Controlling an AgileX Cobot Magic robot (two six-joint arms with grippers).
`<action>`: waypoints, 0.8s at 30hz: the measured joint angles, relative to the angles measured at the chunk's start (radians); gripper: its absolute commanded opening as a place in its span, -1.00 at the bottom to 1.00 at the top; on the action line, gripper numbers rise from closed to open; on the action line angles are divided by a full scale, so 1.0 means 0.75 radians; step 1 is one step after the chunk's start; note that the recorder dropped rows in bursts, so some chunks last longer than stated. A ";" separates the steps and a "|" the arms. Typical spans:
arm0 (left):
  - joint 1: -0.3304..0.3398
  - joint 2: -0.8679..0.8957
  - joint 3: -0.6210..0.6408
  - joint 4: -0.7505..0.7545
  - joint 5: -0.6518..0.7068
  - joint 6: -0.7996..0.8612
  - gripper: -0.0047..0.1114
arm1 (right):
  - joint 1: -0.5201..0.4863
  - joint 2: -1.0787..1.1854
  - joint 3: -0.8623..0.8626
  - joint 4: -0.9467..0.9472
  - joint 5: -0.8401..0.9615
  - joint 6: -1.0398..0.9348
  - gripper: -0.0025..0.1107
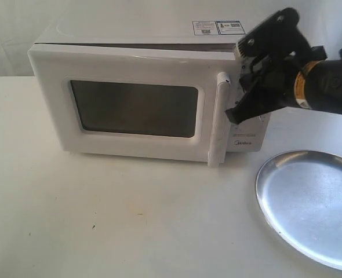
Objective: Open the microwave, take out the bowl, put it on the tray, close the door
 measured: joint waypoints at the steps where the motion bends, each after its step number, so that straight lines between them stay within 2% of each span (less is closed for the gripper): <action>1: 0.000 0.000 0.000 0.000 0.000 0.000 -0.92 | 0.000 0.032 0.000 0.000 -0.016 -0.004 -0.96; 9: 0.000 0.000 0.000 0.000 0.000 0.000 -0.92 | -0.018 0.087 0.000 -0.034 -0.113 -0.039 -0.96; 16: 0.000 0.000 0.000 0.000 0.000 0.000 -0.92 | -0.046 0.019 0.068 -0.247 -0.256 -0.021 -0.96; 21: 0.000 0.000 0.000 0.000 0.000 0.000 -0.92 | -0.067 -0.057 0.102 -0.606 -0.396 0.204 -0.96; 24: 0.000 0.000 0.000 0.000 0.000 0.000 -0.92 | -0.072 -0.122 0.128 -0.789 -0.546 0.464 -0.96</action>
